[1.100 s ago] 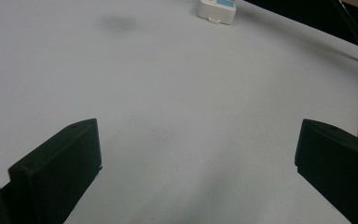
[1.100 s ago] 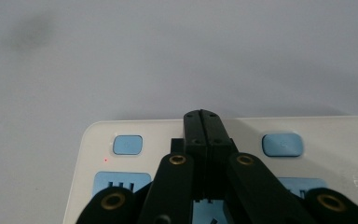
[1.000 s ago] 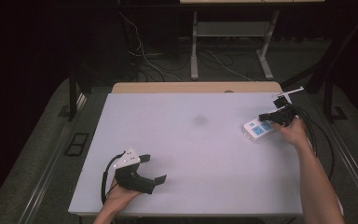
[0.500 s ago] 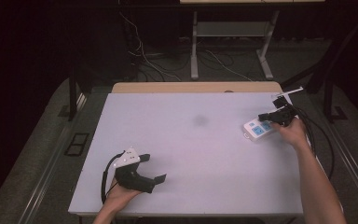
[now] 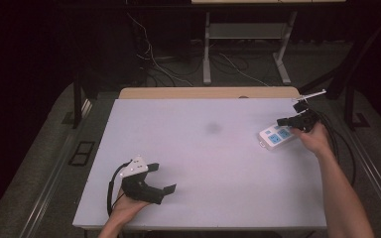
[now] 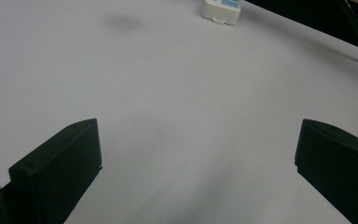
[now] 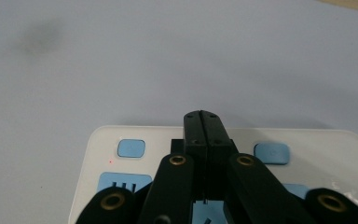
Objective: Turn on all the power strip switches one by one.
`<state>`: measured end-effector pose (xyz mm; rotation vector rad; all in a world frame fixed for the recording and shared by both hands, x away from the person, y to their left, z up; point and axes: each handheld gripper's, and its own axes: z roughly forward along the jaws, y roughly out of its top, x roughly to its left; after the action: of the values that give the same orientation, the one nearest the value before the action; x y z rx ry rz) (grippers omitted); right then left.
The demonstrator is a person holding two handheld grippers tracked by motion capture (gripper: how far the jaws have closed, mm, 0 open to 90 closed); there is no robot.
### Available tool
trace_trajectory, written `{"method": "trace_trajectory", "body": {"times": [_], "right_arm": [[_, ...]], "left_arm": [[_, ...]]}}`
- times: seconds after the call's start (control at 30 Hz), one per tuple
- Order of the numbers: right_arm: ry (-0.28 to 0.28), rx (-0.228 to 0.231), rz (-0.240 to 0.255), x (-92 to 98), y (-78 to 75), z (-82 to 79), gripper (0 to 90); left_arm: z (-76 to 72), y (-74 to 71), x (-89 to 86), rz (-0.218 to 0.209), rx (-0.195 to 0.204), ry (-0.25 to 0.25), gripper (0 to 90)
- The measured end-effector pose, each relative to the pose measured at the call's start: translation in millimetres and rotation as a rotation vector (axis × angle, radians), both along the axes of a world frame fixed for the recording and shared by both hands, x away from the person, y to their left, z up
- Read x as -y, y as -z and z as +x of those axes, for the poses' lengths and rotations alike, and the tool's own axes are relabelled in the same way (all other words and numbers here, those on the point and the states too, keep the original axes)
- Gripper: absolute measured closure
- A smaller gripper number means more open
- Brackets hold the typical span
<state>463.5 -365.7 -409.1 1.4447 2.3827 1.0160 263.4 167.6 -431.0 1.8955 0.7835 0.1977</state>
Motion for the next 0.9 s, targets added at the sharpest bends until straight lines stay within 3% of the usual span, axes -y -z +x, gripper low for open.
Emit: {"method": "trace_trajectory", "body": {"times": [0.1, 0.27, 0.43, 0.9], "right_arm": [[0.002, 0.009, 0.006, 2.6, -8.7, 2.2, 90.0], [-0.020, 0.019, -0.030, 3.3, -21.4, 6.4, 90.0], [-0.007, 0.026, -0.043, 6.4, -29.4, 10.5, 90.0], [0.050, -0.021, -0.046, 20.5, -17.0, 18.4, 90.0]], "left_arm": [[0.0, 0.3, 0.5, 0.002, 0.000, 0.001, 0.0], [0.1, 0.3, 0.0, 0.003, -0.001, 0.000, 0.0], [-0.1, 0.0, -0.7, 0.002, 0.000, -0.003, 0.0], [-0.2, -0.9, -1.4, -0.009, 0.002, -0.003, 0.0]]}}
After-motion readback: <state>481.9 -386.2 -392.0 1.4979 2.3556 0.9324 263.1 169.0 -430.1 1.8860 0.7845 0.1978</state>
